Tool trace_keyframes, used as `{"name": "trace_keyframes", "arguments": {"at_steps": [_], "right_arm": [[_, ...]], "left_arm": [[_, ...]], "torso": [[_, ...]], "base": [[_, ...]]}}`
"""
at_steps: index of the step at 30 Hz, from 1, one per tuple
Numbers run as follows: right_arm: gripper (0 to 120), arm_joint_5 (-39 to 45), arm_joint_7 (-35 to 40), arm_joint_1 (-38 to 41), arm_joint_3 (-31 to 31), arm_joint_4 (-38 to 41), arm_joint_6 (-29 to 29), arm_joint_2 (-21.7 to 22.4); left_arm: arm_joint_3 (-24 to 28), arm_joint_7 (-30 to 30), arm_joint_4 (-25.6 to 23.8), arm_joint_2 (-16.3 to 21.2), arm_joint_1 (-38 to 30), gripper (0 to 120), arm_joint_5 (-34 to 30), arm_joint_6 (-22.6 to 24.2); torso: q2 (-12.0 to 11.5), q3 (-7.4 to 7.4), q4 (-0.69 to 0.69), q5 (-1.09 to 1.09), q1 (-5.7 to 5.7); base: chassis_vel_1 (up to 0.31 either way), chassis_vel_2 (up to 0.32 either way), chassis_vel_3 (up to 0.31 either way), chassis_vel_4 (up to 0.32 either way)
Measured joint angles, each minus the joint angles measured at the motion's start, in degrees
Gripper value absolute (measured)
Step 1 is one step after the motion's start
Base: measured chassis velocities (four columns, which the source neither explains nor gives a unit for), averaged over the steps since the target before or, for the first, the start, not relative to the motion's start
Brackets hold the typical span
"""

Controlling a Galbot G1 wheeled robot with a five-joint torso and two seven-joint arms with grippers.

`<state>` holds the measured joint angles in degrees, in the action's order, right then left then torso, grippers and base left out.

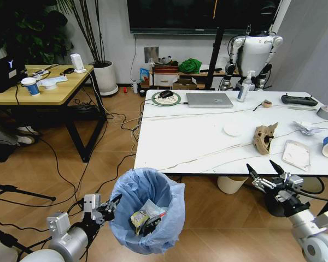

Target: Pick up the trash bin and place the trash from the table into it.

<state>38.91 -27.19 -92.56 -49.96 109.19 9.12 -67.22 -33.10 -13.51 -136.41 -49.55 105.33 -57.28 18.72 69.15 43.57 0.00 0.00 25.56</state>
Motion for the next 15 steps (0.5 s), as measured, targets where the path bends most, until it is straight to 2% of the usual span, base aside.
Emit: {"name": "trace_keyframes", "arguments": {"at_steps": [15], "right_arm": [[100,-0.5,-3.3,-1.0,-0.6,-0.3,1.0,-4.3]], "left_arm": [[-0.1,0.7,-0.6,-1.1,1.1,0,1.2,-0.3]], "torso": [[0.0,0.0,0.0,0.0,0.01]], "base": [[0.0,0.0,0.0,0.0]]}}
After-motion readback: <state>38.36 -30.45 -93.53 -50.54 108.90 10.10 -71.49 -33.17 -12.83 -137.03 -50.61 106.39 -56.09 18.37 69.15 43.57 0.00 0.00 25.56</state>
